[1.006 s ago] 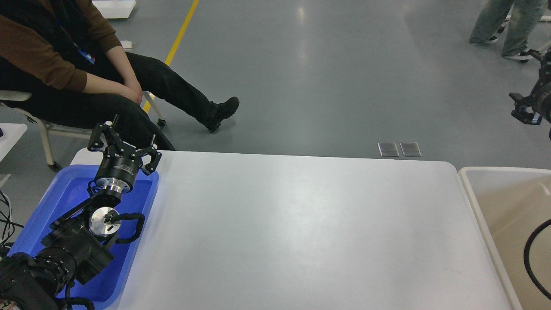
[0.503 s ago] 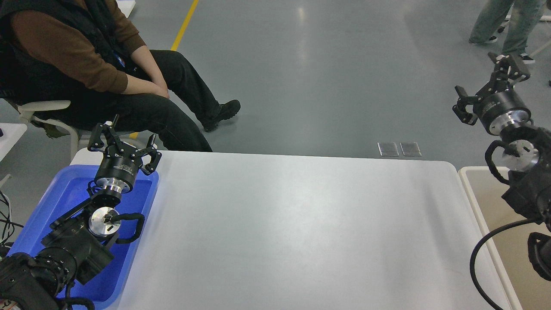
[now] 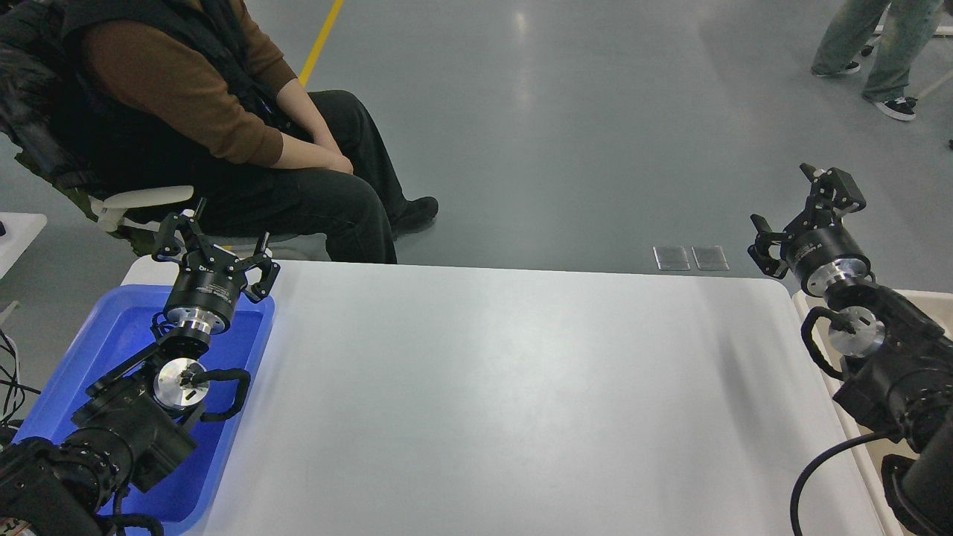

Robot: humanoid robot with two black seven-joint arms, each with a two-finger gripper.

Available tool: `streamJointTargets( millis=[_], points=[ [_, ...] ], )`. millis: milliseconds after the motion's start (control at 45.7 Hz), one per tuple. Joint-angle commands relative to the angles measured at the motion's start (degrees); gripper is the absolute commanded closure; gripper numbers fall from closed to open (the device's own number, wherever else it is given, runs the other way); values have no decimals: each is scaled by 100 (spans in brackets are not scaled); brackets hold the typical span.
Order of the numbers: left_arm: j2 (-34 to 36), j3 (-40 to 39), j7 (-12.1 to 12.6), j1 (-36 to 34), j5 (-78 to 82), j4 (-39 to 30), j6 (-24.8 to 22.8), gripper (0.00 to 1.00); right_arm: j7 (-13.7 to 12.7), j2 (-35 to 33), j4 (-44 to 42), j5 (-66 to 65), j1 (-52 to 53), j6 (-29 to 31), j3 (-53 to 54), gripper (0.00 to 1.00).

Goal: Tidy desktop

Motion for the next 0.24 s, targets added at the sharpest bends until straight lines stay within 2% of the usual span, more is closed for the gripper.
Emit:
streamJointTargets(
  millis=[0,109,219],
  points=[
    [1,0,1,1,0,0,1,0,31,32,6,2,-104,16,97,0],
    [1,0,1,1,0,0,1,0,48,23,6,10,-86,16,114,0],
    [1,0,1,1,0,0,1,0,180,32,6,10,-95,16,114,0]
  ],
)
